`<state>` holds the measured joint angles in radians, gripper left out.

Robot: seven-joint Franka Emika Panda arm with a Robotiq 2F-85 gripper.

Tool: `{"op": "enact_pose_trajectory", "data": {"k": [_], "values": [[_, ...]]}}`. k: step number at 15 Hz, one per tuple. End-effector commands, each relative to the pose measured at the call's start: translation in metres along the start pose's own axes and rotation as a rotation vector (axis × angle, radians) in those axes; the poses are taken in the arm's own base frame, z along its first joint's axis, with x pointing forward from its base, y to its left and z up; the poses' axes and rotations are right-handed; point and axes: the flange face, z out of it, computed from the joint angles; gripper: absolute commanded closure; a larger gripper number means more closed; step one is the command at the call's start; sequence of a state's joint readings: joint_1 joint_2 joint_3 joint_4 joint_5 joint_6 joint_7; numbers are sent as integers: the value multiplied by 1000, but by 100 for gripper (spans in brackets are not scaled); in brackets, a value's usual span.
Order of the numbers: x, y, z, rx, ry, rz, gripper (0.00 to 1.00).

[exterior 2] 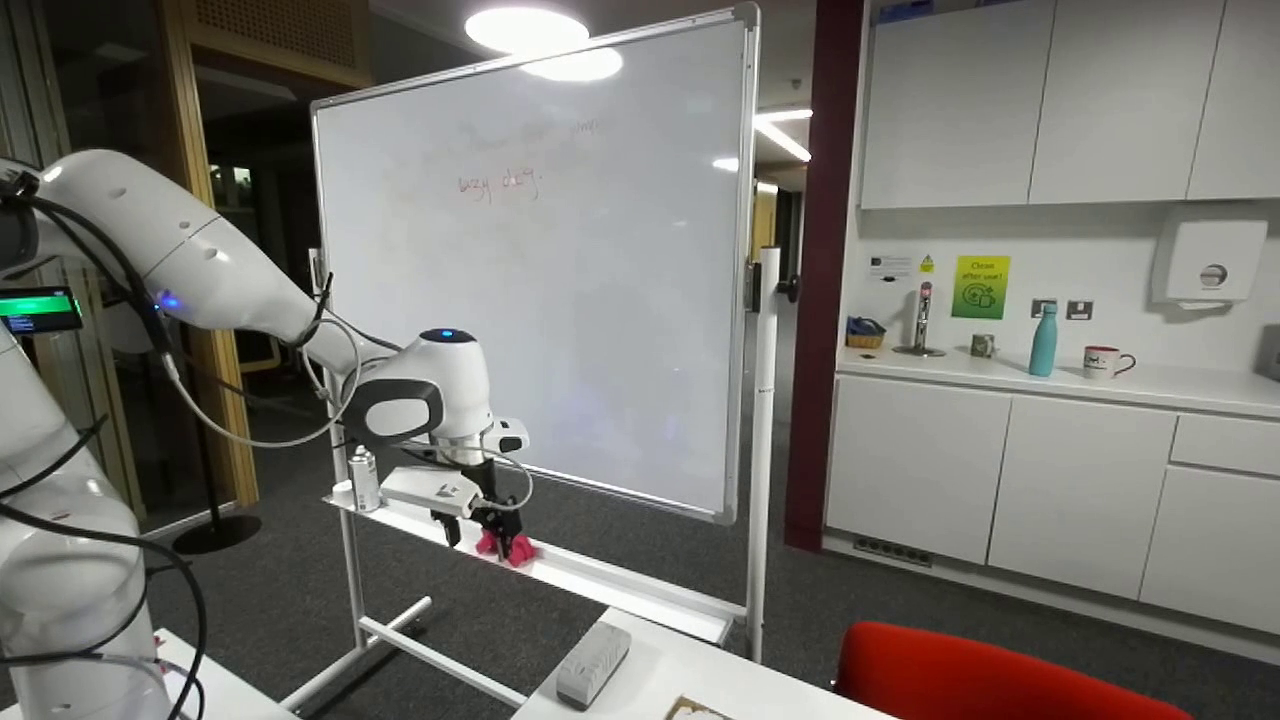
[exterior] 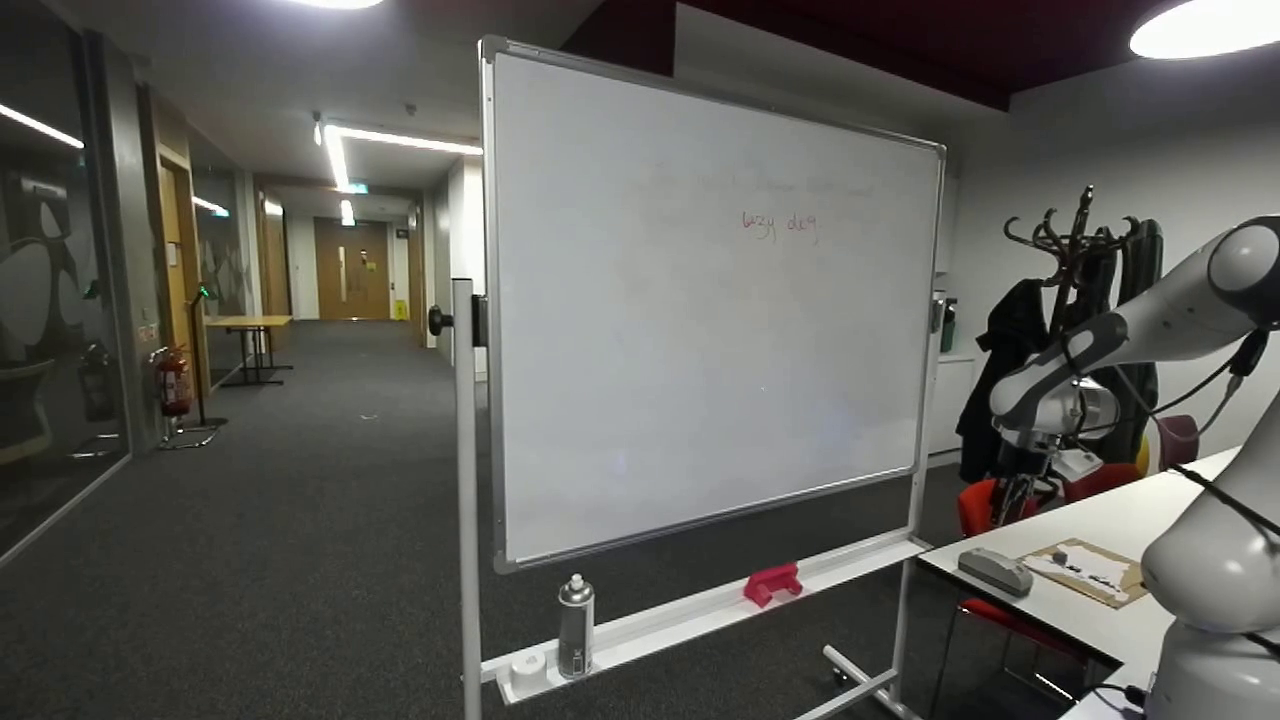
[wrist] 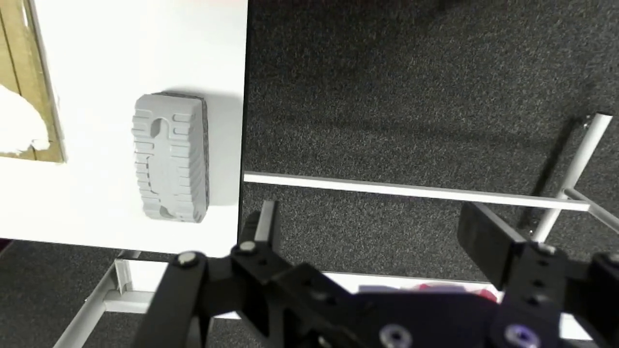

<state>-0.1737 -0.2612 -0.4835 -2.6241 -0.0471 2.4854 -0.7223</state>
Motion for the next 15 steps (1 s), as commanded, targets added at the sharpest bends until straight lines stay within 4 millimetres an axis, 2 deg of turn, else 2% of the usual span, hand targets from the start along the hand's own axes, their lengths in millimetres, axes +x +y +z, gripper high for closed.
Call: {"op": "enact_pose_trajectory", "data": {"k": [1,4,9,12,15], "values": [[9,4,-4,-69,25,-31,0],[15,22,-11,-71,50,-14,0],[19,66,-14,-91,53,37,0],[19,94,1,-100,4,67,0],[21,120,26,-105,-42,93,0]]}}
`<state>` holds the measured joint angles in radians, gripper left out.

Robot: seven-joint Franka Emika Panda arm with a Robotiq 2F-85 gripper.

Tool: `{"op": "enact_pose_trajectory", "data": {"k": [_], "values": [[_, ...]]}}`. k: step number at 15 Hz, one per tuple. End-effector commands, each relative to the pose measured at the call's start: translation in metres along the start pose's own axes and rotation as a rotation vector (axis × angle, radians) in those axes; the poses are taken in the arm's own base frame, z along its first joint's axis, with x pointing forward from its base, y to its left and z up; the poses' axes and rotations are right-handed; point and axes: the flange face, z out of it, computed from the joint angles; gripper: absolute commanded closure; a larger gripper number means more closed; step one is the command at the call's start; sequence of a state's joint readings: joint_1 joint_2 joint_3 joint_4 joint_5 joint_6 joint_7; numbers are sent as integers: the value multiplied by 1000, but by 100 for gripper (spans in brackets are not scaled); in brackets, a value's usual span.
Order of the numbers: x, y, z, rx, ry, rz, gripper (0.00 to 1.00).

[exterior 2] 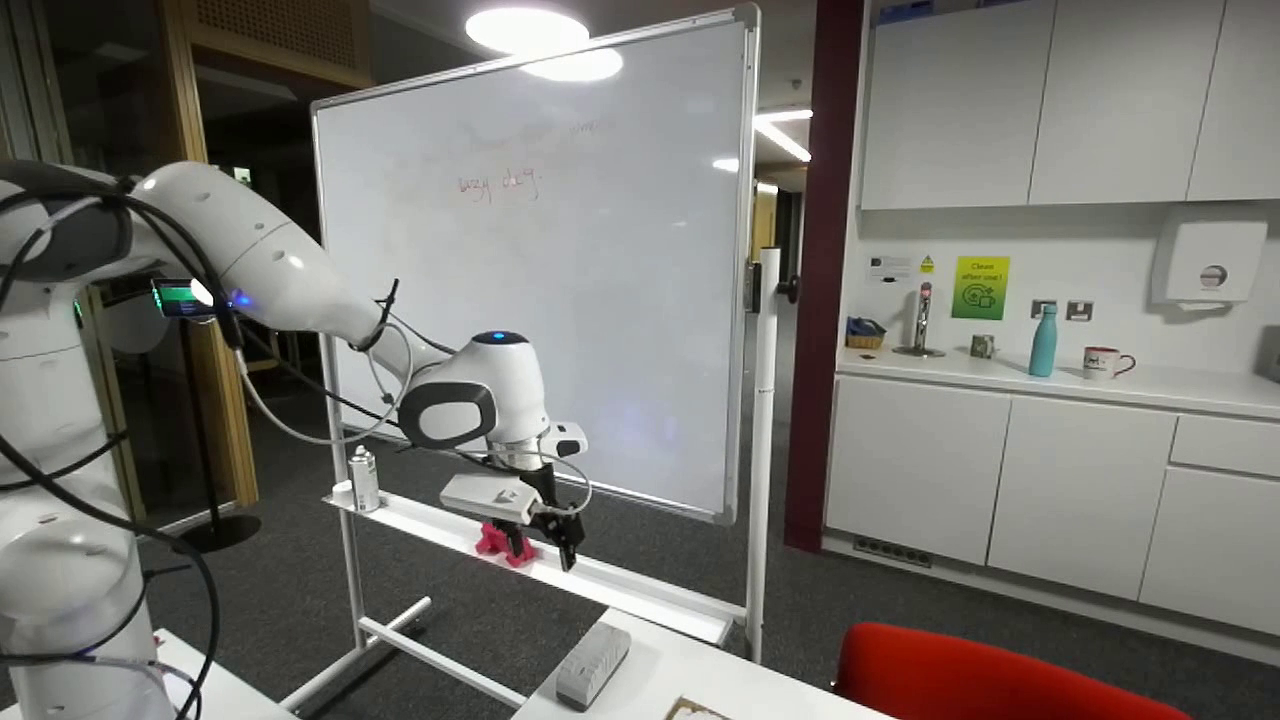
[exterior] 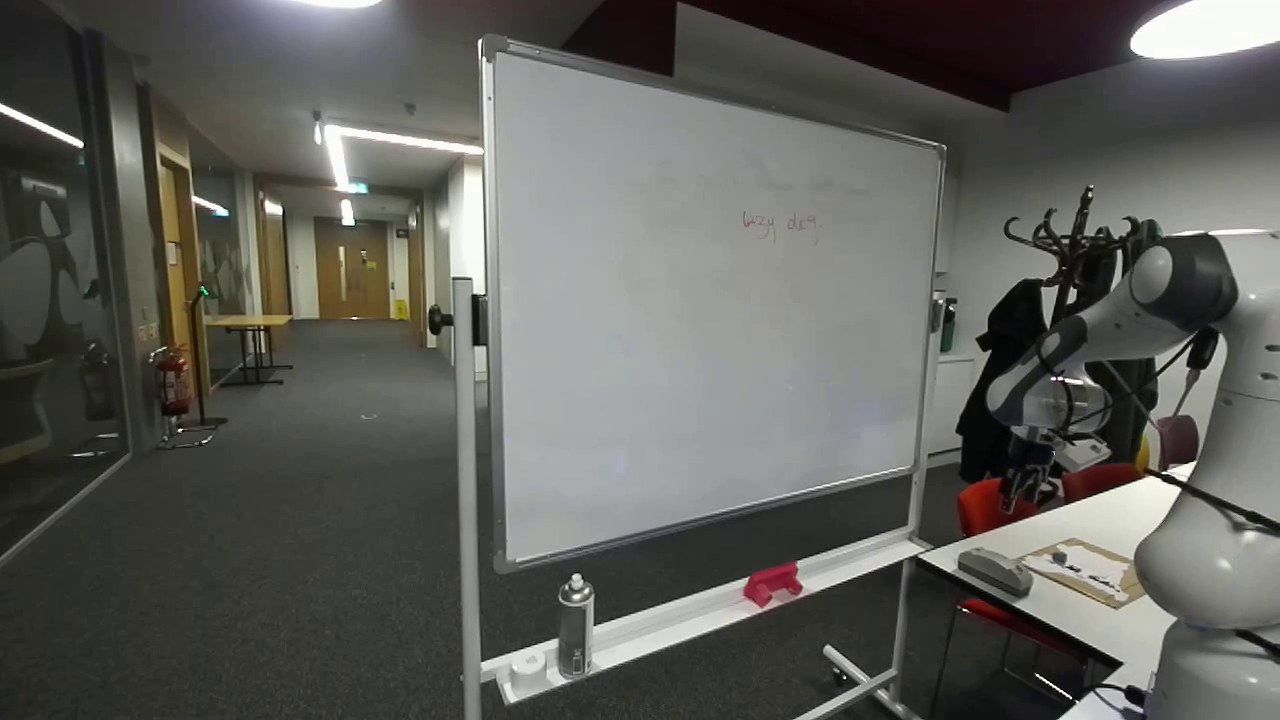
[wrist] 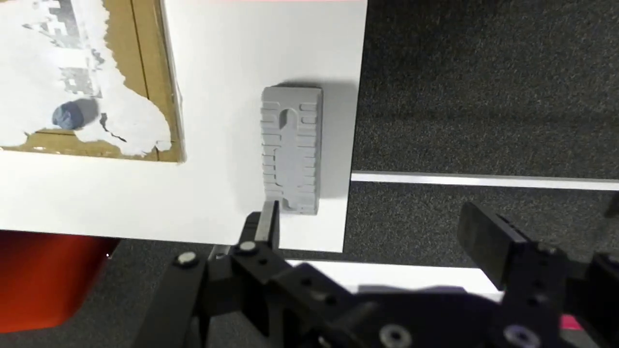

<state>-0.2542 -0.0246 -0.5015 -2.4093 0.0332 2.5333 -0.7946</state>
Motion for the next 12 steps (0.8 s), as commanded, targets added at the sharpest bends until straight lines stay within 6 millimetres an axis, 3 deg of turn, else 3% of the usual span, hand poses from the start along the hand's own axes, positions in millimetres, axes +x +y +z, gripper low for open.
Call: {"op": "enact_pose_trajectory", "data": {"k": [1,4,5,6,12], "values": [[14,34,32,-13,-41,6,0],[26,46,53,-5,-57,-1,0],[30,48,54,12,-54,-1,0],[19,34,50,1,-72,18,0],[31,39,59,-4,-67,18,0]]}}
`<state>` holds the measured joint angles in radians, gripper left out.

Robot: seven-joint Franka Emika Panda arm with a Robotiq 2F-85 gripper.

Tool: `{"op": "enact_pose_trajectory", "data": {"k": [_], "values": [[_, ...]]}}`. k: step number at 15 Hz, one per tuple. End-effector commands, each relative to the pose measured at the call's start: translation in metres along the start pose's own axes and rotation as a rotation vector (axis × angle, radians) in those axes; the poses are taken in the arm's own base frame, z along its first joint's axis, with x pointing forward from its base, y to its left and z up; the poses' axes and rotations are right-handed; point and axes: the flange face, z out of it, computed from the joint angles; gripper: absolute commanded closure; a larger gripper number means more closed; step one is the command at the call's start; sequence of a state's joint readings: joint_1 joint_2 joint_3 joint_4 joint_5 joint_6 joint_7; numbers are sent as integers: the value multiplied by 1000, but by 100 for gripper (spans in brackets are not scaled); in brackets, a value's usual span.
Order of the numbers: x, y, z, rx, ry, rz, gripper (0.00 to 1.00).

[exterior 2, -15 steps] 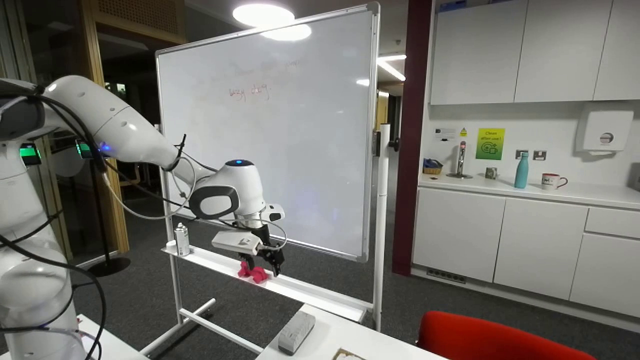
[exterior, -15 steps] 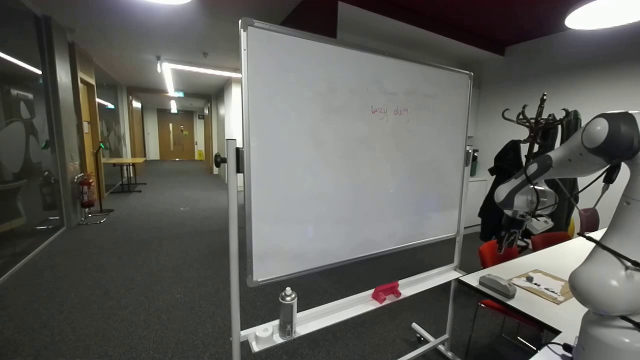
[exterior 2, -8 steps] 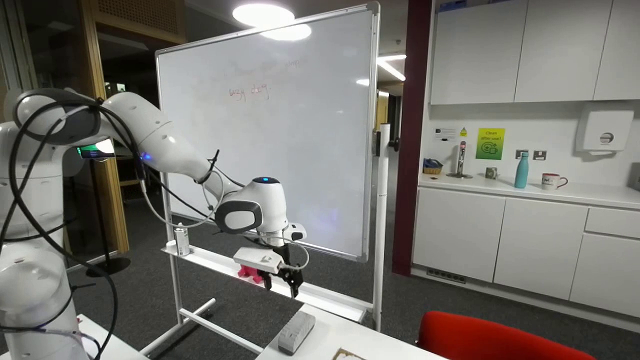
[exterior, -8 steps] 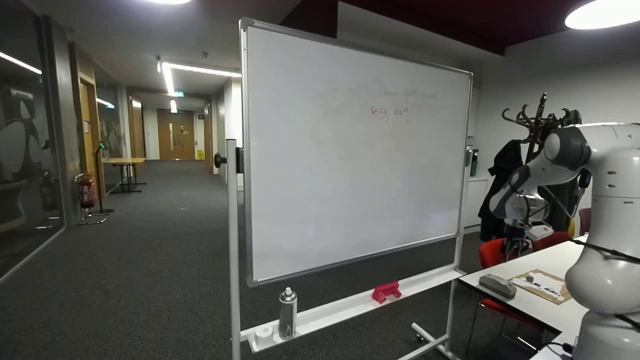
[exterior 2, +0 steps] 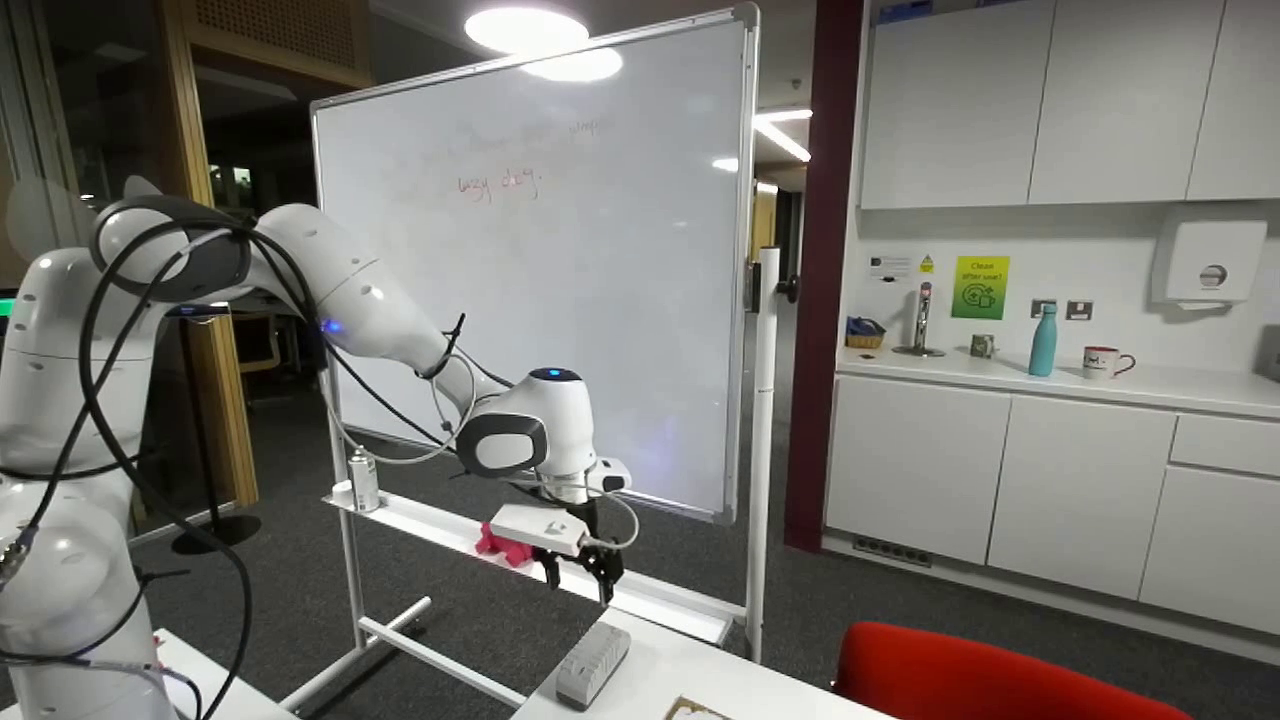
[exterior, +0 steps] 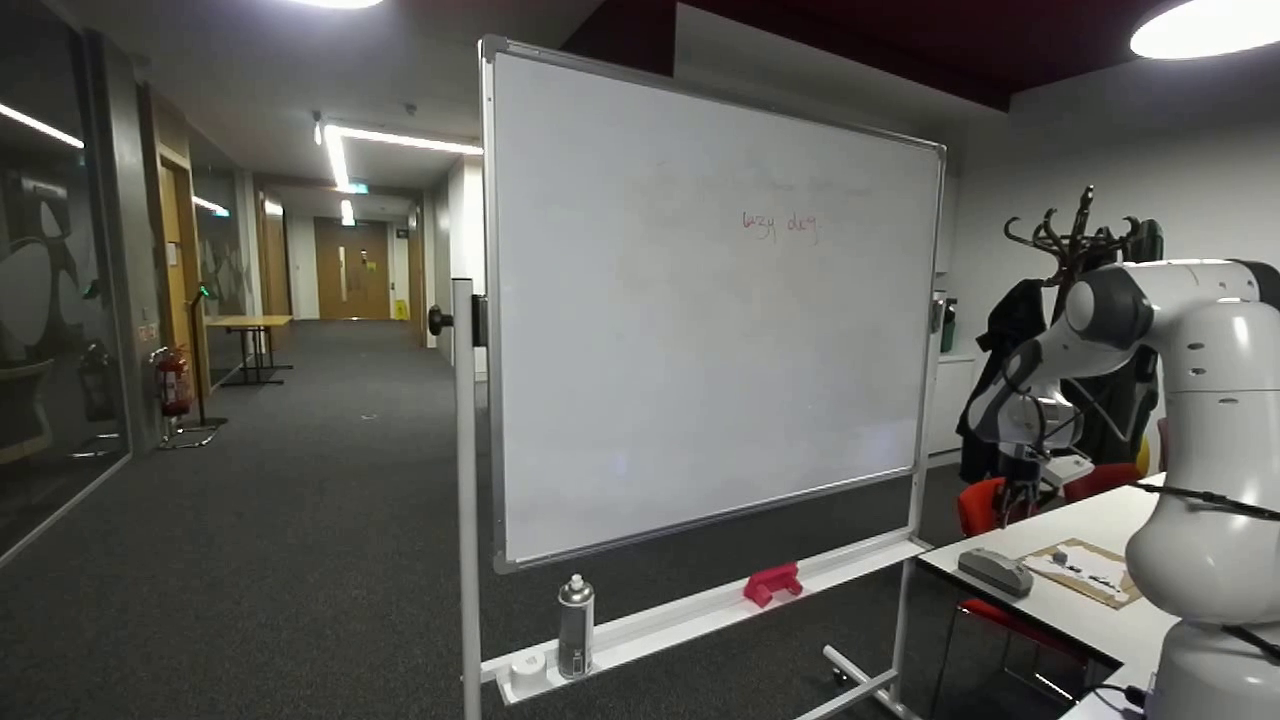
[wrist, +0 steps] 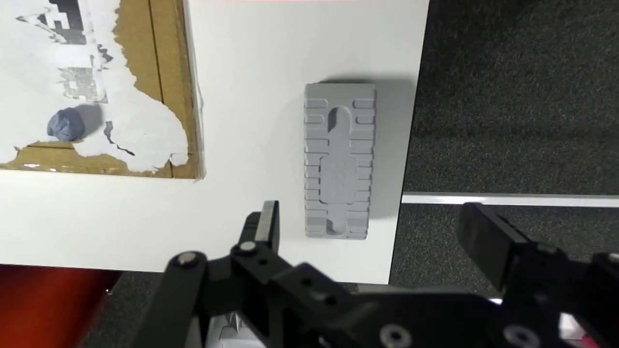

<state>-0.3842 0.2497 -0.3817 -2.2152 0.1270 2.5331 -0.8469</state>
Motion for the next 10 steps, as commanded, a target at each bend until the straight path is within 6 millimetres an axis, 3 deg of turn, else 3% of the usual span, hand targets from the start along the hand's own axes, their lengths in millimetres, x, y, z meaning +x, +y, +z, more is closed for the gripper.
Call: {"op": "enact_pose_trajectory", "data": {"k": [1,6,10], "values": [[3,-2,-1,-5,6,-2,0],[15,-8,21,-39,-6,-32,0],[15,-7,49,-67,-17,-32,0]]}}
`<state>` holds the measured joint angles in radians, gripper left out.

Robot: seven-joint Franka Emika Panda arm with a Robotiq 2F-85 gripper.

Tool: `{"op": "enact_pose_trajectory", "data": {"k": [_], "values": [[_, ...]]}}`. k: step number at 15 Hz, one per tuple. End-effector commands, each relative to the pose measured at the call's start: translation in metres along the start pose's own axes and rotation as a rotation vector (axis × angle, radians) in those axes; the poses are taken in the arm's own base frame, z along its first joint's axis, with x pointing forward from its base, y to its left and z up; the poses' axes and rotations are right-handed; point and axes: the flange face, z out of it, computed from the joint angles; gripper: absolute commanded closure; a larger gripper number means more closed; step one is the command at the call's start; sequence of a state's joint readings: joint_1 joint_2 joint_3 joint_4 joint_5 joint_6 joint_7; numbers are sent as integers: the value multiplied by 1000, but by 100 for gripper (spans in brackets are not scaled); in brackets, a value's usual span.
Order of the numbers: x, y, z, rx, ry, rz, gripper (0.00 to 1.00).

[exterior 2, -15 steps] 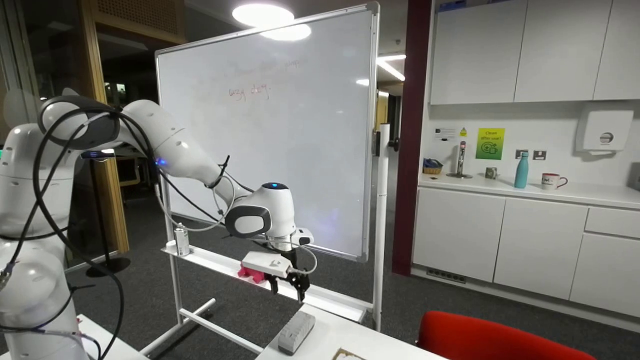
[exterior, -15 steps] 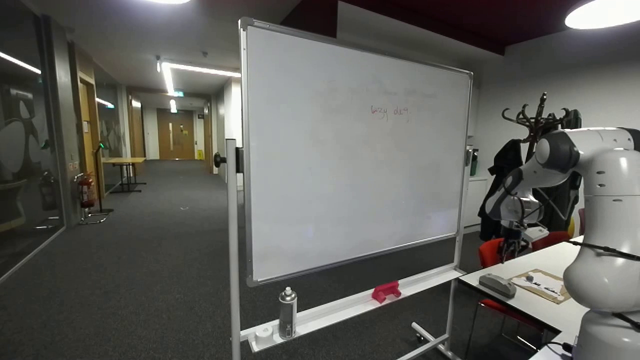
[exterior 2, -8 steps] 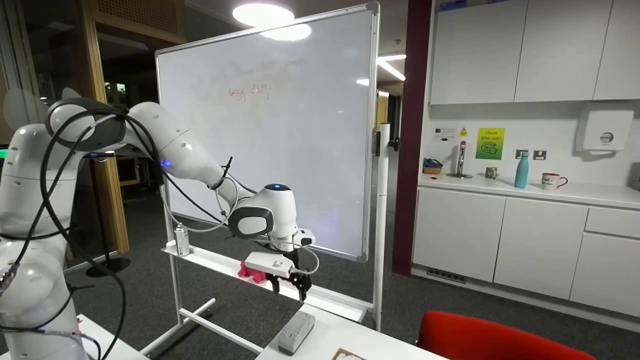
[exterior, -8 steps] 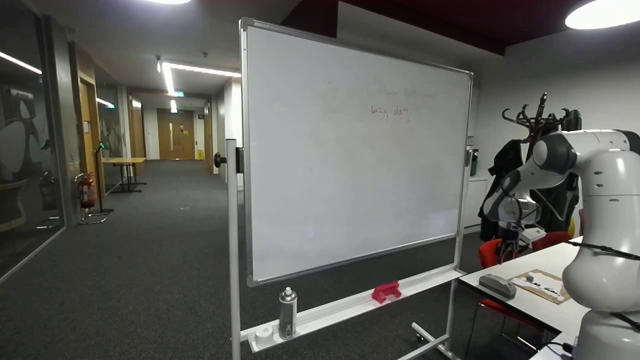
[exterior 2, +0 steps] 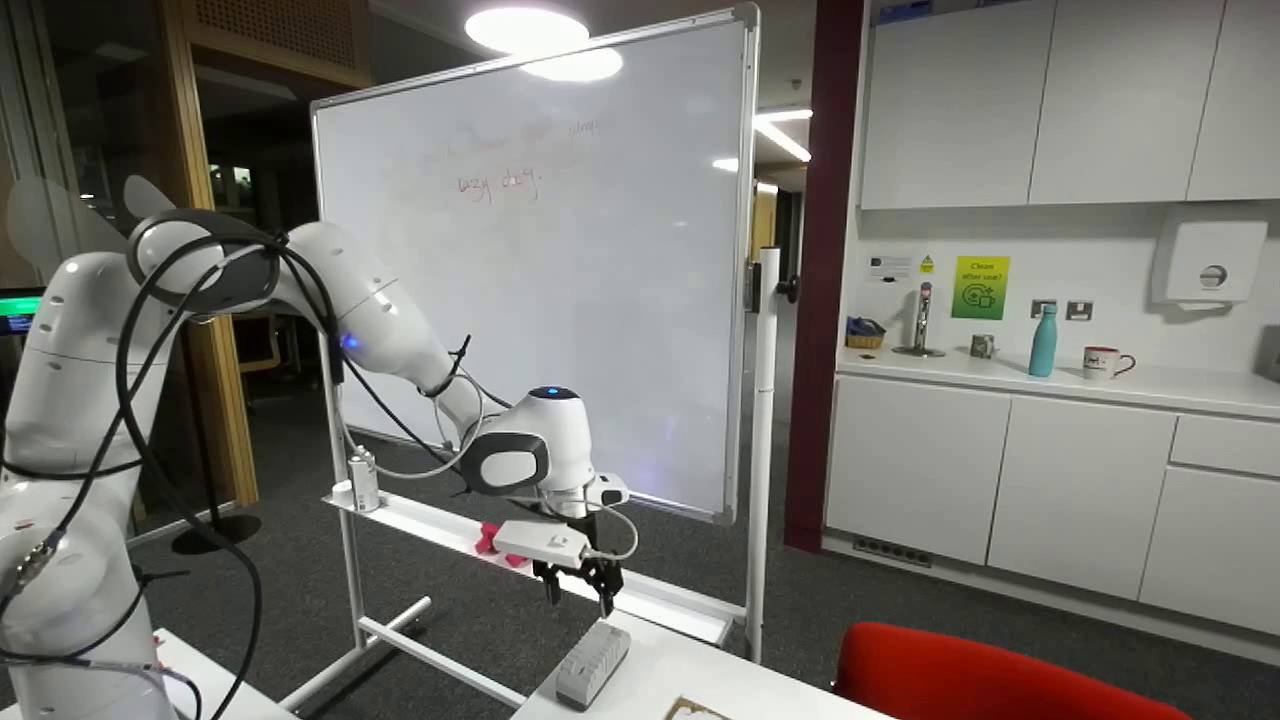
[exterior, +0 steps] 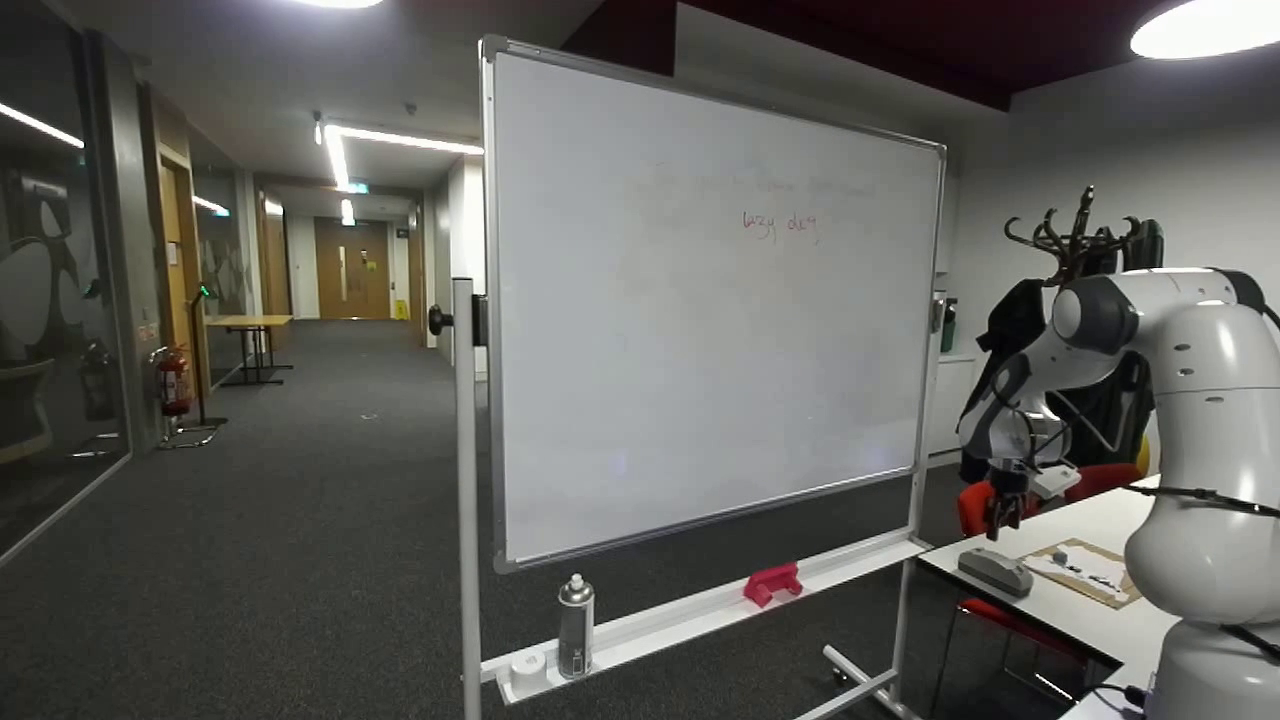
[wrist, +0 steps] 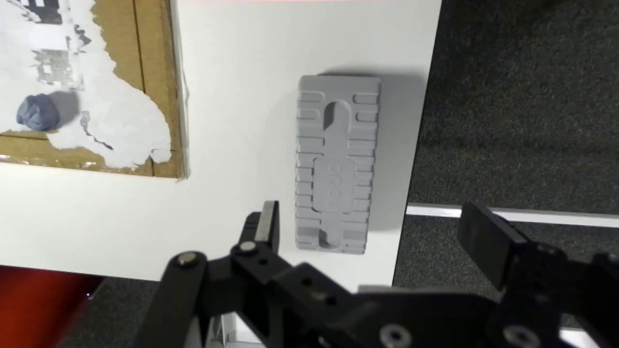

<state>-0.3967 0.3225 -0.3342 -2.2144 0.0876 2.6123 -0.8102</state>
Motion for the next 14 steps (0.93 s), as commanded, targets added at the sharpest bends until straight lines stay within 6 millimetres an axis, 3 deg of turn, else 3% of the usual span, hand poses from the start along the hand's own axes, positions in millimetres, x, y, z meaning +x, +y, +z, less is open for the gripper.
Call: {"op": "enact_pose_trajectory", "data": {"k": [1,5,14], "values": [[2,5,24,-39,3,3,0],[-1,2,42,-48,20,1,0],[-4,10,63,-42,8,-3,0]]}}
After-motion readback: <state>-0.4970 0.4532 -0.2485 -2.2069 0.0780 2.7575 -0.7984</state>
